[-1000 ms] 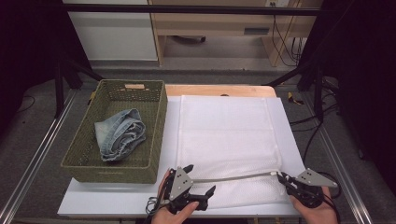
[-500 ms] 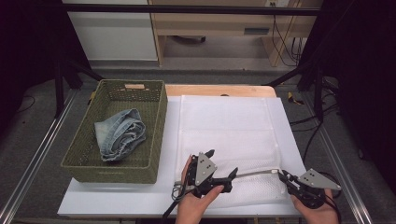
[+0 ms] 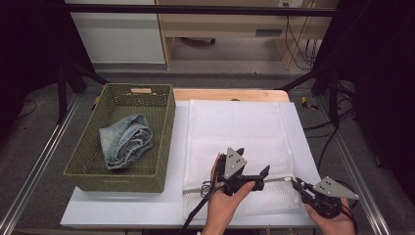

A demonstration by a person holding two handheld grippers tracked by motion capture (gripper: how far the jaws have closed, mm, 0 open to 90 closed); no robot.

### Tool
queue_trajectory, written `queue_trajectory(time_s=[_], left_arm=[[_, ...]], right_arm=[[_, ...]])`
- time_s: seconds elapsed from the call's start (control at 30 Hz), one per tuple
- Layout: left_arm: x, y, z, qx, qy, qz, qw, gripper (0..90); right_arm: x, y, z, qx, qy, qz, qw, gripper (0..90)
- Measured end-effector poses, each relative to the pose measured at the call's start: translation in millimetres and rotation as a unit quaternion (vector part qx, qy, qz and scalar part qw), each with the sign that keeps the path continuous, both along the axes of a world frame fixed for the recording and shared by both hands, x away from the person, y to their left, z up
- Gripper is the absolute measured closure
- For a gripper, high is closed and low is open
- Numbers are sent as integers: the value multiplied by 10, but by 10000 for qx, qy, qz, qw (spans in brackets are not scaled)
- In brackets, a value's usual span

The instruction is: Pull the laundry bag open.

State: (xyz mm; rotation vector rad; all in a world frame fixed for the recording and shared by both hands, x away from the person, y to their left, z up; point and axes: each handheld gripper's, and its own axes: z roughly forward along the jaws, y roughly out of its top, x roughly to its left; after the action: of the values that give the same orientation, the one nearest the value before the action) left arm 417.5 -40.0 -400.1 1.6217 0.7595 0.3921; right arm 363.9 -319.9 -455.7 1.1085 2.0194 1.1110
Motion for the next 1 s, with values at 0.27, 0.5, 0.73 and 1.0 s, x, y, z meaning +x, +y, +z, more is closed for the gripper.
queue_trajectory(time_s=[0.27, 0.5, 0.73, 1.0], left_arm=[[96, -140, 15, -211, 385, -211, 9988, 86], [8, -279, -105, -188, 609, -296, 9975, 141], [-186, -276, -326, -219, 718, -264, 9968, 165], [-204, -239, -391, -475, 884, -390, 9942, 263]], right_arm=[[5, 4, 5, 27, -8, 44, 10000, 810], [-3, 14, 12, 40, -36, 42, 10000, 810], [1, 16, 12, 72, -41, 67, 9999, 810], [-1, 44, 21, 26, -80, 75, 9999, 809]])
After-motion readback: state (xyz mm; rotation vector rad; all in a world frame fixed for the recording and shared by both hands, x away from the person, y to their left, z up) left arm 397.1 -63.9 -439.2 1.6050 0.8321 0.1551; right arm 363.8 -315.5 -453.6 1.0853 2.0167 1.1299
